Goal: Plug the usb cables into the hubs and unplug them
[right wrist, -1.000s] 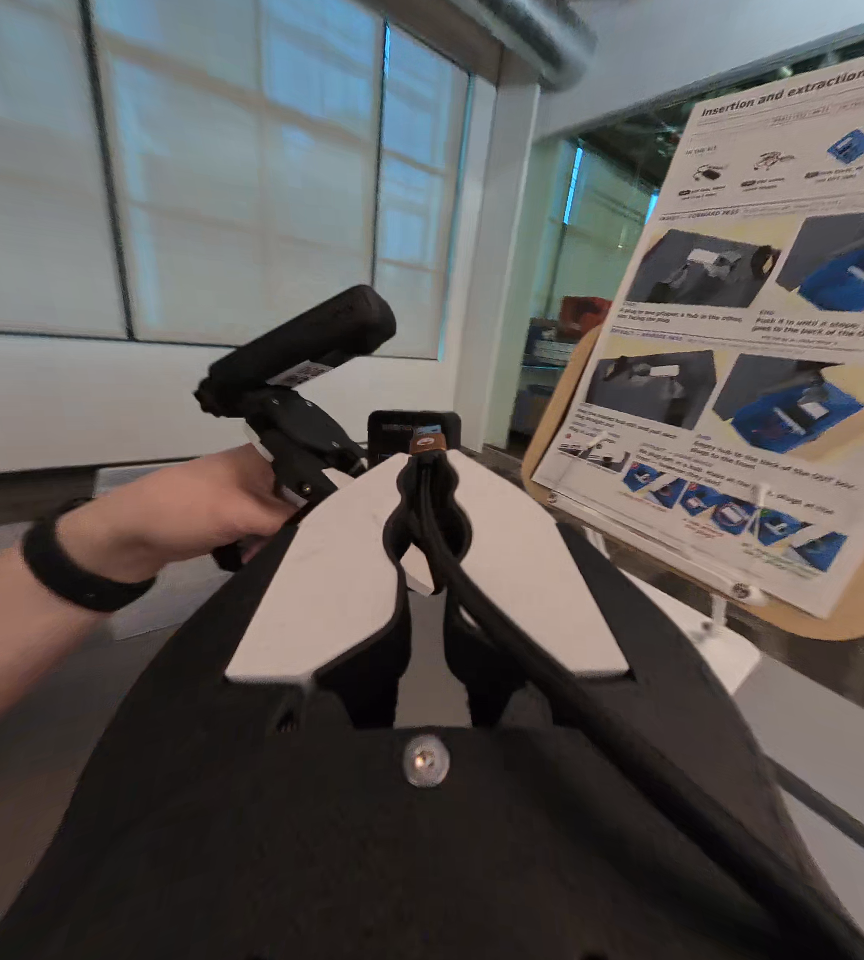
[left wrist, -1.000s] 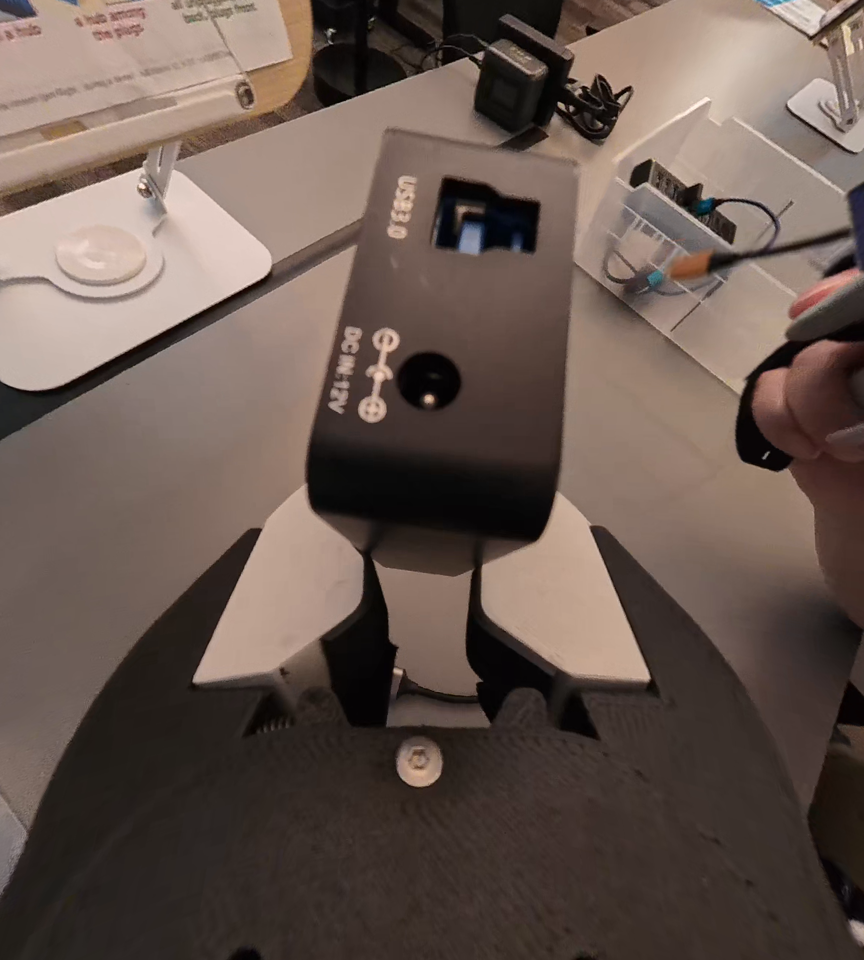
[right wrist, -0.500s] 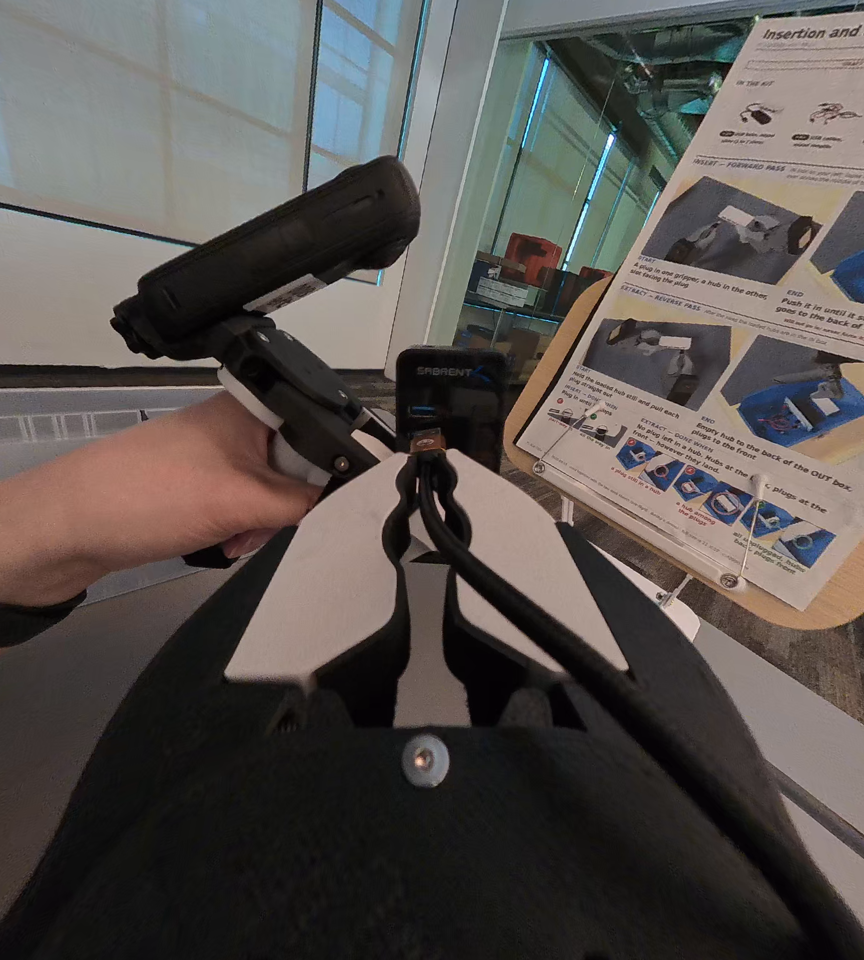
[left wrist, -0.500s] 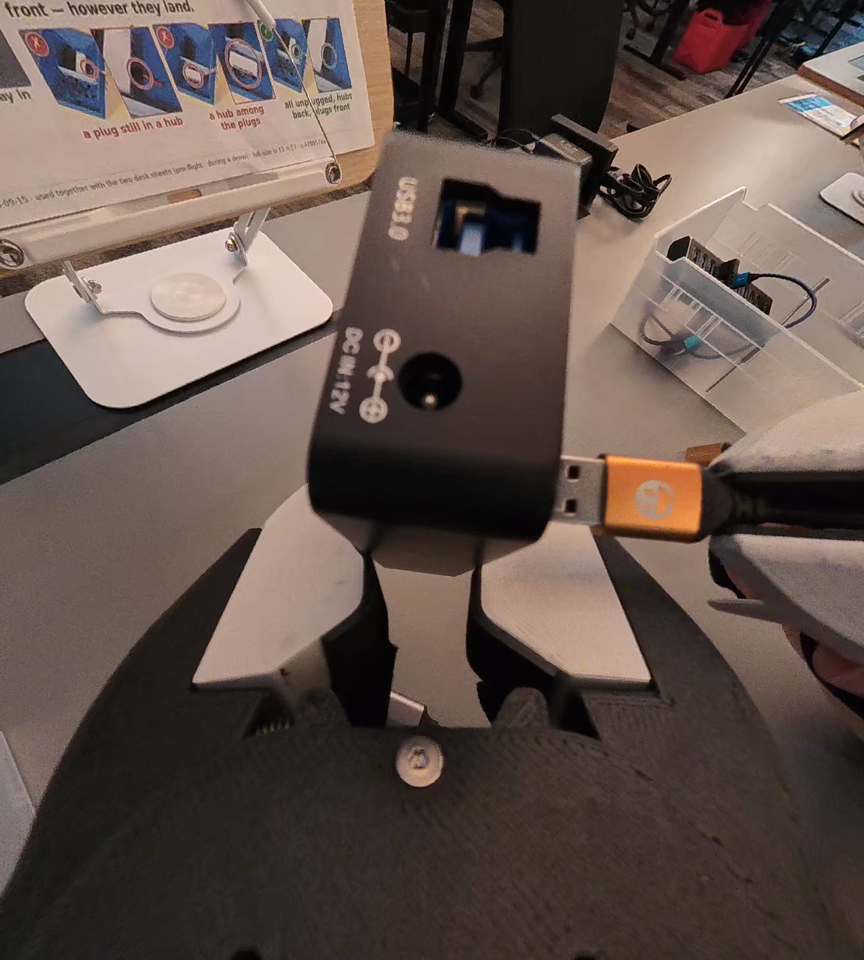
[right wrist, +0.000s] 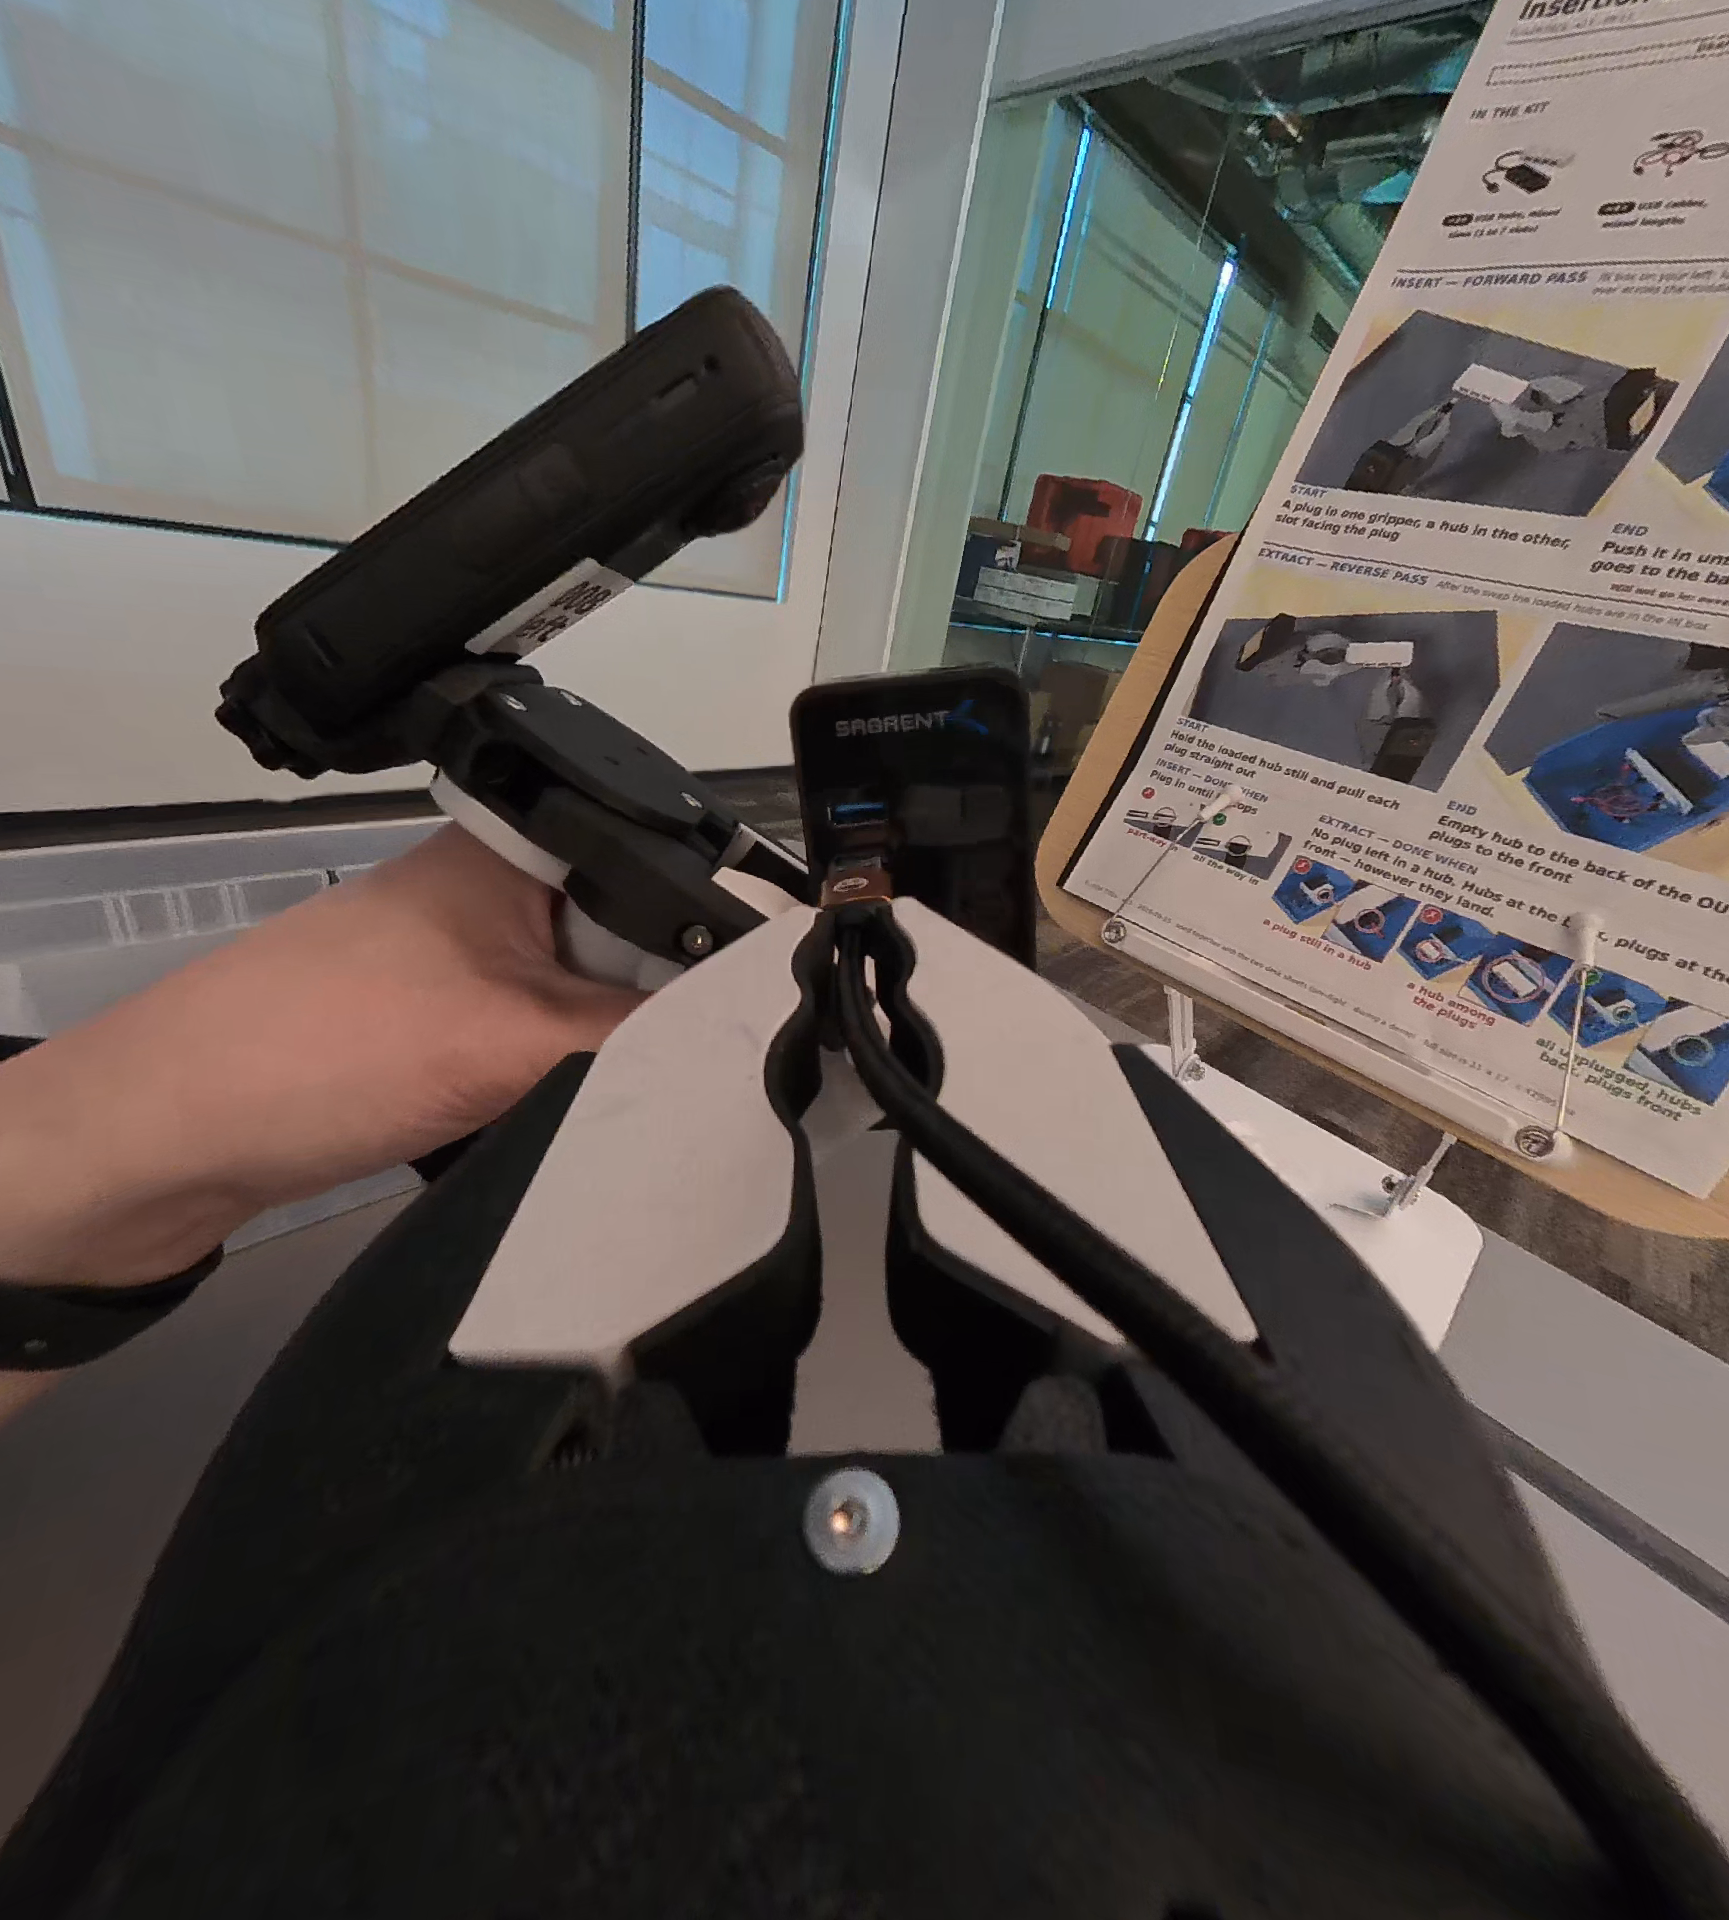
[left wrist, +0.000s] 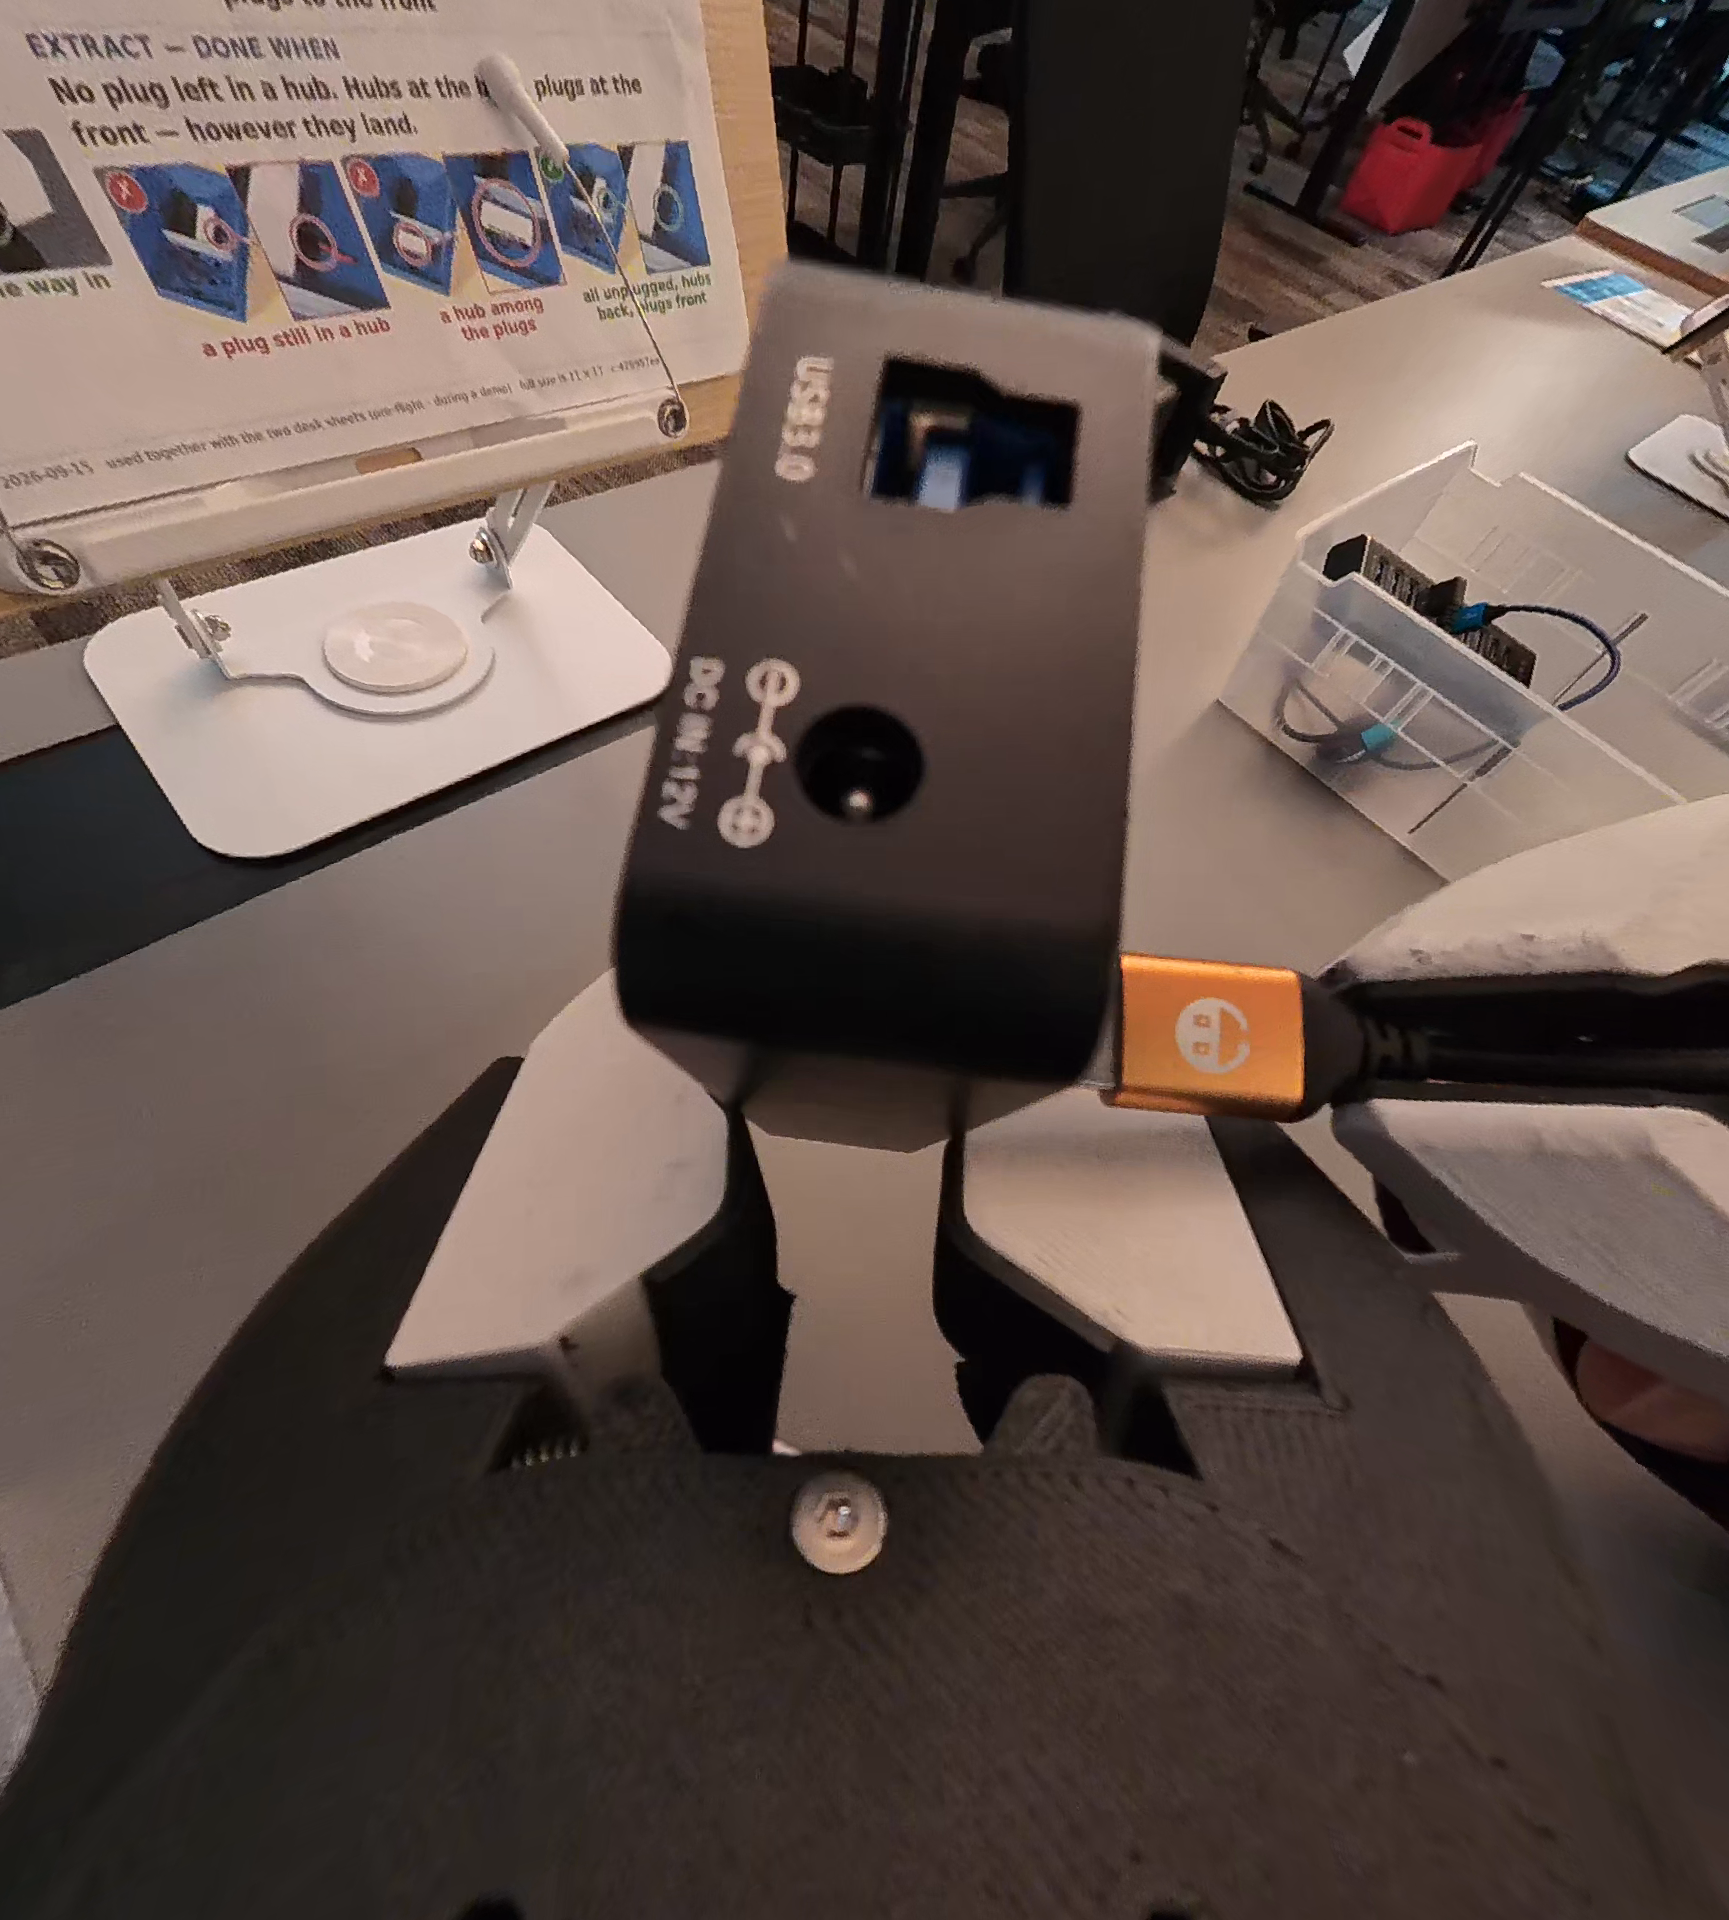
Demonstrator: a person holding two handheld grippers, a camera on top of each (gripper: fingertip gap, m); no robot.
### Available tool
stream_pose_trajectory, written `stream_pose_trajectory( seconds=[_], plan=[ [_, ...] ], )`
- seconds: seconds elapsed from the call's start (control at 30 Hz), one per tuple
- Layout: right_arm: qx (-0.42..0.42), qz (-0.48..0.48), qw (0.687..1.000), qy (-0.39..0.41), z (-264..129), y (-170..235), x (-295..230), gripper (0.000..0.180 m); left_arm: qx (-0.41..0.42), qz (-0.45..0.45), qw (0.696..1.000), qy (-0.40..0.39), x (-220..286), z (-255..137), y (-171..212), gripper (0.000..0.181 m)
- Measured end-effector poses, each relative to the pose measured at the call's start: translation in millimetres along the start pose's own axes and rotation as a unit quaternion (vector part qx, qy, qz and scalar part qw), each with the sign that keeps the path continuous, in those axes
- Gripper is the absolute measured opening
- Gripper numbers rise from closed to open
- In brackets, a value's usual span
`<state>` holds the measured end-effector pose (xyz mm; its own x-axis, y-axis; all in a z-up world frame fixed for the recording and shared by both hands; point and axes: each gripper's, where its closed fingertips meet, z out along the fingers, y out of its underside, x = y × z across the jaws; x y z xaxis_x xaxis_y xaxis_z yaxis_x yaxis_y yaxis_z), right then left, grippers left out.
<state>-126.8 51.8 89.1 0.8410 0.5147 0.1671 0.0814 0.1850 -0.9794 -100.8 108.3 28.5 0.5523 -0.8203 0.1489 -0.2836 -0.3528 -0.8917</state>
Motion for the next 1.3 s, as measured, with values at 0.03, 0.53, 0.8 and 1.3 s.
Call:
stream_pose_trajectory(
  seconds=[0.03, 0.53, 0.8, 1.3],
  plan=[
    [0.003, 0.001, 1.0, 0.001, 0, -1, 0, 0.007, 0.007, 0.001, 1.0, -0.003, 0, -1, -2, 0.034],
    [0.028, -0.021, 0.999, 0.003, -7, -13, 2, 0.007, 0.06, 0.051, 0.997, -0.011, 13, -7, -19, 0.033],
    [0.039, -0.03, 0.999, -0.001, -12, -19, 2, 0.008, 0.088, 0.098, 0.99, -0.044, 14, -13, -28, 0.028],
    [0.048, -0.015, 0.998, -0.027, -20, -28, 2, 0.008, 0.105, 0.223, 0.966, -0.077, 24, -22, -37, 0.028]
  ],
)
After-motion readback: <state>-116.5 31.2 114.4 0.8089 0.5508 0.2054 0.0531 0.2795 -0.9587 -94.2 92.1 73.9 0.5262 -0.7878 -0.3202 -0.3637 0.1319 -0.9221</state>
